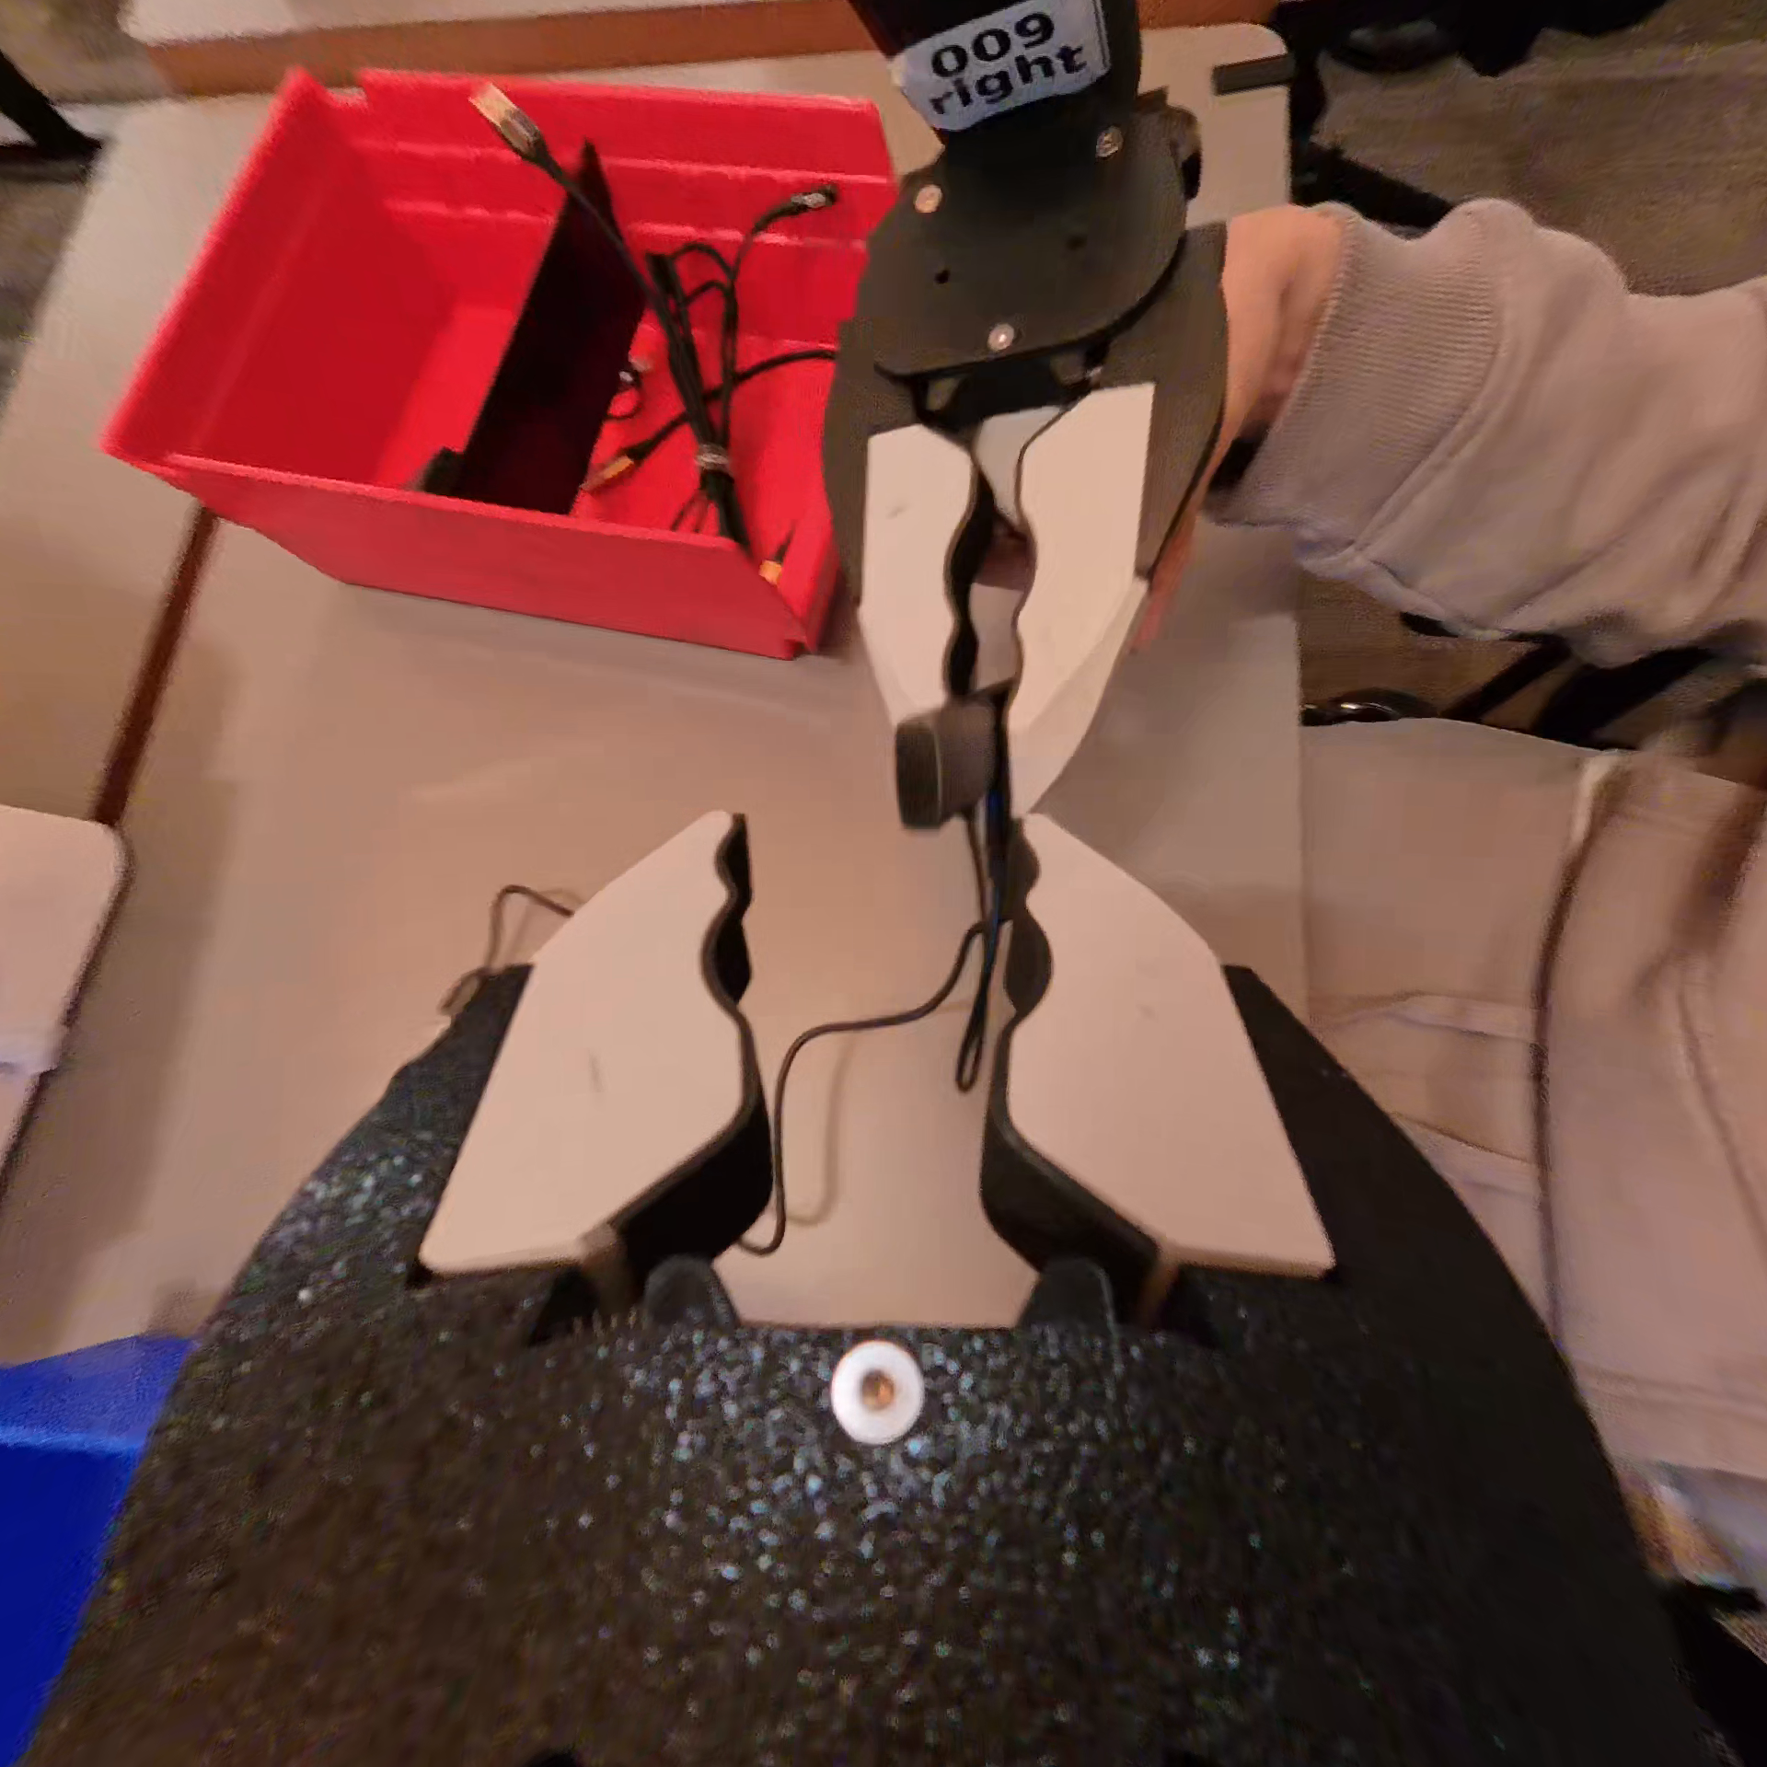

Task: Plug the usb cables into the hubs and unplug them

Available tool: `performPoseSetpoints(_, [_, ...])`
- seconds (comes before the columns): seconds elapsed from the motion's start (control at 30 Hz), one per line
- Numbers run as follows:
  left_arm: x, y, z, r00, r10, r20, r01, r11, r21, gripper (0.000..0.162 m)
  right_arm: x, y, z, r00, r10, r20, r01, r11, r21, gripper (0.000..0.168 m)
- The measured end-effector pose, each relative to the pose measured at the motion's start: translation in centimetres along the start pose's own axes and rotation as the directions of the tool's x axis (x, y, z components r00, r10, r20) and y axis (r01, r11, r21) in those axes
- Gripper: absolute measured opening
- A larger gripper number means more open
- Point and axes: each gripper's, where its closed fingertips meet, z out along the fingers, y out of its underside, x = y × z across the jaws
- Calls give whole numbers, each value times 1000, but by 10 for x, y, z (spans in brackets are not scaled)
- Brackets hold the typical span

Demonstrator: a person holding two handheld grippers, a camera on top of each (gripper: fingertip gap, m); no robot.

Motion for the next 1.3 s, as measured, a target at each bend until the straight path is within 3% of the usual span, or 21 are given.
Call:
performPoseSetpoints(0.03, [7, 2, 2, 999, -16, -45, 15, 1000, -8, 43, -1, 2, 6, 1000, -29, -13, 28, 999, -26, 10])
performPoseSetpoints(0.13, [22, 16, 6, 989, -67, -129, 59, 996, -63, 13, -6, 9, 19, 998, -56, -17, 54, 994, -96, 10])
performPoseSetpoints(0.3, [24, 32, 5, 982, -146, -117, 145, 989, -17, 9, 3, 16, 28, 982, -167, -93, 151, 976, -159, 13])
performPoseSetpoints(0.4, [9, 37, -5, 945, -315, -87, 323, 940, 112, 9, 18, 3, 18, 896, -360, -259, 317, 929, -193, 35])
performPoseSetpoints(0.47, [-4, 39, -16, 868, -480, -129, 497, 835, 236, 9, 20, -6, 10, 783, -530, -325, 474, 847, -240, 48])
performPoseSetpoints(0.53, [-13, 41, -25, 762, -609, -220, 645, 685, 339, 9, 20, -13, 6, 643, -677, -358, 597, 736, -319, 50])
performPoseSetpoints(0.6, [-12, 43, -30, 676, -662, -324, 732, 554, 395, 9, 22, -18, 6, 516, -766, -383, 663, 640, -387, 50])
performPoseSetpoints(0.67, [-5, 47, -27, 642, -668, -377, 763, 507, 401, 9, 24, -18, 10, 458, -804, -379, 688, 590, -423, 49])
performPoseSetpoints(0.8, [1, 57, -23, 628, -682, -375, 773, 490, 404, 9, 19, -5, 19, 502, -808, -309, 702, 590, -400, 31])
performPoseSetpoints(0.93, [0, 57, -30, 610, -686, -398, 785, 455, 421, 9, 23, 5, 14, 509, -818, -268, 686, 573, -448, 36])
performPoseSetpoints(1.07, [10, 52, -29, 599, -661, -452, 799, 450, 400, 9, 23, 3, 16, 523, -805, -280, 704, 593, -391, 24])
performPoseSetpoints(1.17, [13, 52, -28, 621, -636, -459, 782, 466, 413, 9, 20, 4, 14, 525, -811, -257, 716, 585, -382, 24])
performPoseSetpoints(1.23, [17, 50, -30, 702, -563, -437, 711, 520, 473, 10, 9, -1, 12, 558, -795, -238, 733, 607, -306, 24])
performPoseSetpoints(1.3, [20, 54, -28, 845, -463, -267, 530, 658, 536, 16, -4, 2, 10, 629, -758, -172, 719, 652, -241, 24])
